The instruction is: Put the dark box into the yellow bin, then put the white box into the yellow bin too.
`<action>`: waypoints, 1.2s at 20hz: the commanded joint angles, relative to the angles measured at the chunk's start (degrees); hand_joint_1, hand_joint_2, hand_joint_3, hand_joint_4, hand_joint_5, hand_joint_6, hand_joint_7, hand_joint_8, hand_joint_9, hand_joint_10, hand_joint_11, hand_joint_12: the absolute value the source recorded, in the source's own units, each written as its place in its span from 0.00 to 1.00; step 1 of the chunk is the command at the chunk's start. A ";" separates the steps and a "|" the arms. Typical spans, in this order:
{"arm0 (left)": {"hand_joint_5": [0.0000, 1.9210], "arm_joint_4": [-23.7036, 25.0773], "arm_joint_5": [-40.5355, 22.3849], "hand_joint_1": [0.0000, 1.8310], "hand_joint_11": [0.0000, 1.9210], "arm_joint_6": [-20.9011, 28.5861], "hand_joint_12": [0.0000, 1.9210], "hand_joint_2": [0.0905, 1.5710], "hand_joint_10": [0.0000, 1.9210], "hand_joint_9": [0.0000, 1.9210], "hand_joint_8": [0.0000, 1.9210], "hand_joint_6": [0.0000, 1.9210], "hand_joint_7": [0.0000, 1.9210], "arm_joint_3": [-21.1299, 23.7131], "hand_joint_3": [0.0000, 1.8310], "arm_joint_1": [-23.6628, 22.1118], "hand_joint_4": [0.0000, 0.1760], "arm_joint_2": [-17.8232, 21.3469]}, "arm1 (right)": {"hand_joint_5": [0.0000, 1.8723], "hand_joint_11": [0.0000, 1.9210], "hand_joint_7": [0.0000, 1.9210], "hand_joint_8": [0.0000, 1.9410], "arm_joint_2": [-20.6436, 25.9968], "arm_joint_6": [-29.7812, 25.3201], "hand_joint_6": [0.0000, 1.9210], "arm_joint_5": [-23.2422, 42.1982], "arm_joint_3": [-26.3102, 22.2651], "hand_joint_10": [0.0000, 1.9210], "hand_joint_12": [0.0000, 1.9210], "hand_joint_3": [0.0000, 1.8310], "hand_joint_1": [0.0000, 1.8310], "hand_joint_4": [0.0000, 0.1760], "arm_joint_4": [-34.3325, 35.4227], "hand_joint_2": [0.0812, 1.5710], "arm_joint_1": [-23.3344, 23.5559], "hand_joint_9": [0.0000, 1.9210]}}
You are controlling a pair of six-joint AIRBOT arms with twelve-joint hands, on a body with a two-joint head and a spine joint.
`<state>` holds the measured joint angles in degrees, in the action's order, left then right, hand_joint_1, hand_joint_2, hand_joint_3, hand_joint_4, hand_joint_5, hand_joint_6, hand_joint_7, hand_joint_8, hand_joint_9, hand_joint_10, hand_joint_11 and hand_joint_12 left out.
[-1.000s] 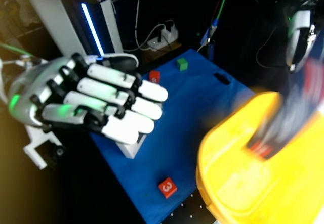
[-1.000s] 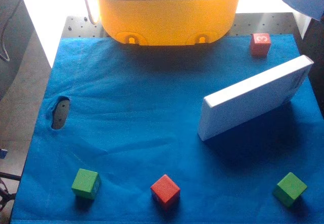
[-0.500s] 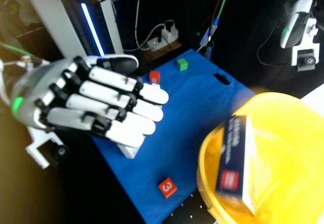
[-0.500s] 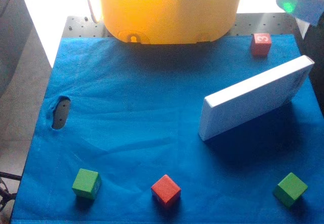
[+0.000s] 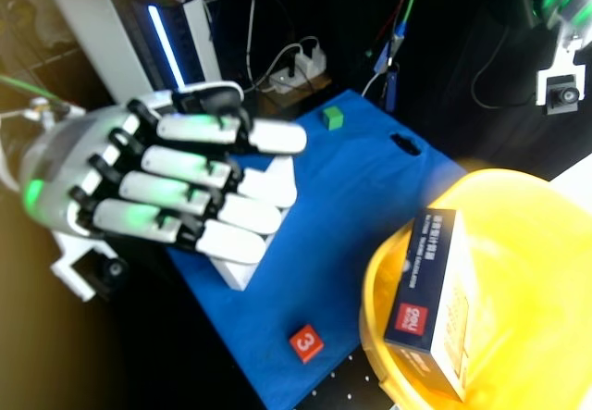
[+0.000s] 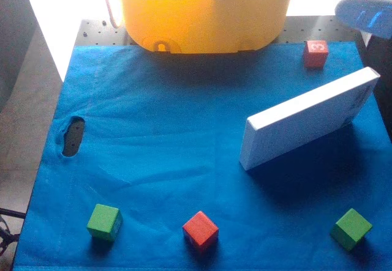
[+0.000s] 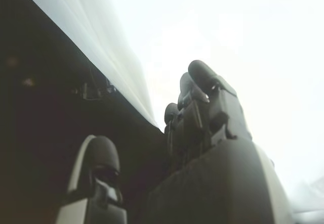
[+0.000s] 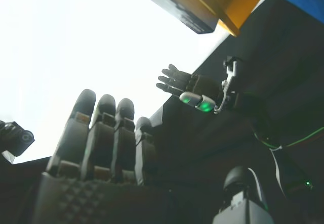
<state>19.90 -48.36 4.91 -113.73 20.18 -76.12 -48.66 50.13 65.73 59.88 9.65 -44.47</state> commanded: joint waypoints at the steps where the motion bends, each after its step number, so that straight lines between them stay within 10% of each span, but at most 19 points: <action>1: 0.09 -3.14 -5.24 0.71 0.65 0.30 1.00 0.83 0.99 0.63 0.96 0.01 0.43 0.10 0.01 -0.37 0.00 0.45 | 0.00 0.05 0.12 0.00 0.22 -0.42 0.00 6.72 -0.35 0.00 0.31 0.00 0.04 0.43 0.16 0.48 0.70 0.10; 2: 0.10 -3.28 -5.23 0.72 0.71 -0.02 1.00 0.84 1.00 0.67 0.99 0.02 0.46 0.60 0.01 -0.22 0.00 1.14 | 0.00 0.01 0.12 0.00 0.35 -0.42 0.00 6.65 -0.70 0.00 0.38 0.00 0.05 0.38 -0.10 0.46 0.70 0.09; 3: 0.05 -3.43 -5.10 0.15 0.14 -0.85 0.97 0.92 0.72 0.13 0.56 0.01 0.09 1.53 0.03 -0.18 0.56 2.06 | 0.00 0.00 0.11 0.00 0.36 -0.42 0.00 6.53 -0.99 0.00 0.40 0.00 0.06 0.43 -0.44 0.45 0.70 0.08; 4: 0.03 -3.57 -4.88 0.03 0.03 -1.75 0.67 0.89 0.32 0.05 0.19 0.01 0.06 2.48 0.01 -0.18 0.91 2.88 | 0.00 0.00 0.11 0.00 0.36 -0.42 0.00 6.26 -1.20 0.00 0.40 0.00 0.08 0.49 -0.69 0.45 0.69 0.07; 5: 0.02 -3.59 -4.73 0.01 0.01 -2.32 0.13 0.88 0.06 0.01 0.04 0.00 0.01 3.13 0.00 -0.19 0.82 3.45 | 0.00 0.00 0.10 0.00 0.36 -0.42 0.00 5.91 -1.41 0.00 0.37 0.00 0.09 0.69 -0.94 0.43 0.69 0.06; 6: 0.00 -3.59 -4.79 0.00 0.03 -2.48 0.04 0.82 0.02 0.02 0.01 0.00 0.01 3.38 0.00 -0.19 0.96 3.77 | 0.00 0.00 0.10 0.00 0.36 -0.42 0.00 5.13 -1.58 0.00 0.36 0.00 0.11 0.78 -1.30 0.43 0.69 0.06; 7: 0.00 -3.59 -4.94 0.00 0.00 -2.60 0.66 0.90 0.29 0.04 0.05 0.00 0.11 3.49 0.00 -0.15 0.58 4.00 | 0.00 0.00 0.08 0.00 0.38 -0.42 0.00 4.21 -1.70 0.00 0.33 0.00 0.12 0.75 -1.70 0.44 0.69 0.05; 8: 0.00 -3.59 -5.05 0.00 0.00 -2.72 0.90 0.97 0.55 0.02 0.07 0.00 0.14 3.59 0.01 -0.01 0.69 4.19 | 0.00 0.00 0.07 0.00 0.44 -0.42 0.00 3.32 -1.80 0.00 0.30 0.00 0.12 0.68 -2.01 0.45 0.69 0.05; 9: 0.00 -3.59 -5.08 0.00 0.00 -2.83 0.91 0.96 0.46 0.00 0.05 0.00 0.11 3.79 0.00 0.03 0.94 4.43 | 0.00 0.00 0.07 0.00 0.51 -0.42 0.00 2.58 -1.89 0.00 0.28 0.00 0.12 0.52 -2.28 0.44 0.69 0.05; 10: 0.00 -3.59 -5.09 0.00 0.00 -2.89 0.89 0.96 0.39 0.00 0.03 0.00 0.07 4.09 0.00 0.02 0.99 4.74 | 0.00 0.00 0.06 0.00 0.56 -0.42 0.00 2.01 -2.00 0.00 0.28 0.00 0.12 0.50 -2.52 0.42 0.69 0.05; 11: 0.00 -3.73 -5.21 0.00 0.00 -2.91 0.92 0.95 0.53 0.01 0.05 0.00 0.10 4.56 0.00 0.01 0.71 5.18 | 0.00 0.00 0.06 0.00 0.76 -0.42 0.00 1.43 -2.23 0.00 0.28 0.00 0.13 0.36 -2.82 0.42 0.67 0.05; 12: 0.11 -3.74 -5.22 0.62 0.19 -3.04 0.98 0.89 0.91 0.22 0.70 0.04 0.19 5.04 0.00 -0.02 0.00 5.63 | 0.00 0.00 0.07 0.00 0.91 -0.42 0.00 1.04 -2.50 0.00 0.28 0.00 0.13 0.35 -3.03 0.43 0.57 0.05; 13: 0.09 -3.75 -5.22 0.12 0.04 -3.31 1.00 0.95 0.73 0.04 0.57 0.04 0.05 5.41 0.02 -0.10 0.67 5.98 | 0.00 0.00 0.07 0.00 0.98 -0.42 0.00 0.76 -2.70 0.00 0.30 0.00 0.14 0.43 -3.22 0.42 0.41 0.05; 14: 0.02 -3.75 -5.21 0.02 0.01 -3.55 0.97 0.95 0.50 0.01 0.37 0.01 0.01 5.76 0.01 -0.23 0.76 6.34 | 0.00 0.00 0.08 0.00 0.99 -0.42 0.00 0.59 -2.86 0.00 0.27 0.00 0.15 0.54 -3.27 0.42 0.12 0.05; 24: 0.01 -3.21 -9.92 0.00 0.00 -8.21 0.95 0.95 0.41 0.00 0.30 0.00 0.00 16.10 0.01 4.03 0.78 13.37 | 0.00 0.00 0.07 0.00 1.31 -0.43 0.00 -1.73 -4.26 0.00 0.24 0.00 0.15 0.63 -3.28 0.45 -3.69 0.03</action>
<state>19.51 -51.75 -3.51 -97.23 24.84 -62.78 -47.37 50.02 57.45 55.68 5.96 -48.75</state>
